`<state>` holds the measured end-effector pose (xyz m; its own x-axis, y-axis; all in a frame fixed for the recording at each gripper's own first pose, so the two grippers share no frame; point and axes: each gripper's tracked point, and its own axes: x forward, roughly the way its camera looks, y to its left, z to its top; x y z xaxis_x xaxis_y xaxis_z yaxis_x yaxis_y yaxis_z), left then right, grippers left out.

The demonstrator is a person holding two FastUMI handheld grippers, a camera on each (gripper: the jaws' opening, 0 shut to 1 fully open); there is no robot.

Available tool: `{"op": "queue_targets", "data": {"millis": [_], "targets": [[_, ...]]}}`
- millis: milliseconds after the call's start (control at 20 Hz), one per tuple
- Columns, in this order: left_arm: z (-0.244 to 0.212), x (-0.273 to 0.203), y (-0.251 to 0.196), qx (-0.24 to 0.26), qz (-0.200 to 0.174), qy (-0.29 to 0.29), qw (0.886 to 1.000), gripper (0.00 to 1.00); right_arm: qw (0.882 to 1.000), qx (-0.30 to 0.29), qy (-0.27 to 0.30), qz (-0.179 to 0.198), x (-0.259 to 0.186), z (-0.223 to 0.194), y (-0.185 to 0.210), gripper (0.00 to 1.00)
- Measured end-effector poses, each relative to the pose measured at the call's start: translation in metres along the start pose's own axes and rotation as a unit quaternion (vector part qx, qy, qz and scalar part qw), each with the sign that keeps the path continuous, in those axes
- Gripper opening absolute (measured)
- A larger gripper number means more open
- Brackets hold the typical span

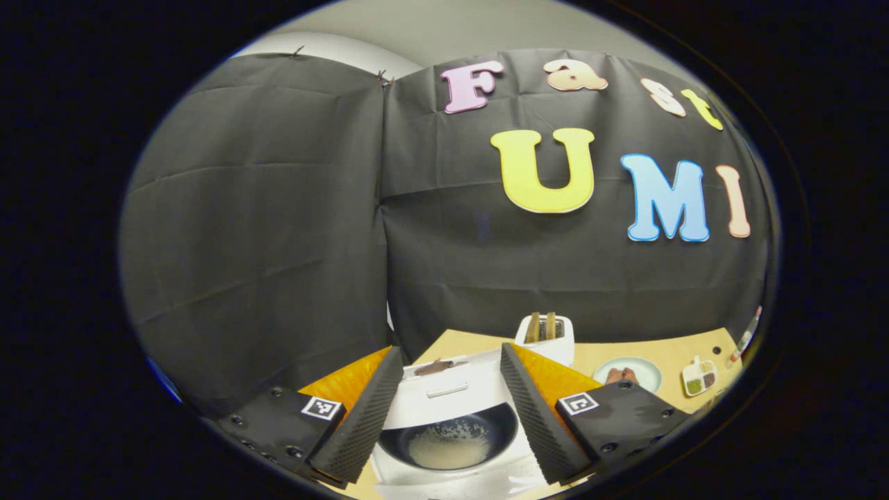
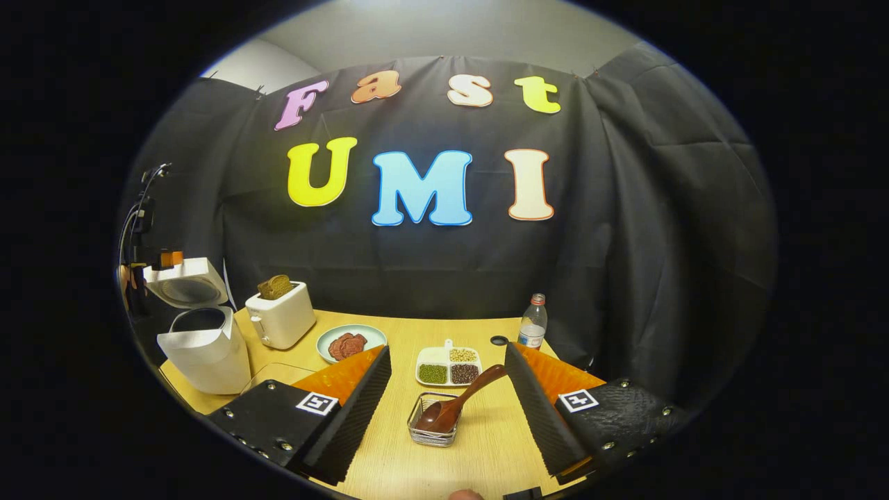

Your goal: Close the left gripper, press the button to open the rice cooker; take a wooden spoon from the chopstick holder with the right hand, scoop a spoonful of rice and pour it into the rice cooker, then put the wooden spoon back into the chopstick holder.

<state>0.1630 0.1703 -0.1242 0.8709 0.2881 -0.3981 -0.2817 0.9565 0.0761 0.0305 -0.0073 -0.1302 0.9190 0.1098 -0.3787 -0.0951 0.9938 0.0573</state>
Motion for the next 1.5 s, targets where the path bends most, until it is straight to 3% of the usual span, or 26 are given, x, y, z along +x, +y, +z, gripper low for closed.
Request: {"op": "queue_targets", "data": {"millis": [850,1500], "targets": [[-0.114,-0.037,-0.025,-0.014,-0.024,0.079,0.996,1.00,1.000,-0.012,0.005,0.007,-0.009,-0.006,-0.003,1.00],[-0.152,-0.030,-0.027,-0.011,-0.030,0.109,0.994,0.99,1.000,-0.026,0.007,0.011,-0.005,-0.009,0.013,0.99]]}}
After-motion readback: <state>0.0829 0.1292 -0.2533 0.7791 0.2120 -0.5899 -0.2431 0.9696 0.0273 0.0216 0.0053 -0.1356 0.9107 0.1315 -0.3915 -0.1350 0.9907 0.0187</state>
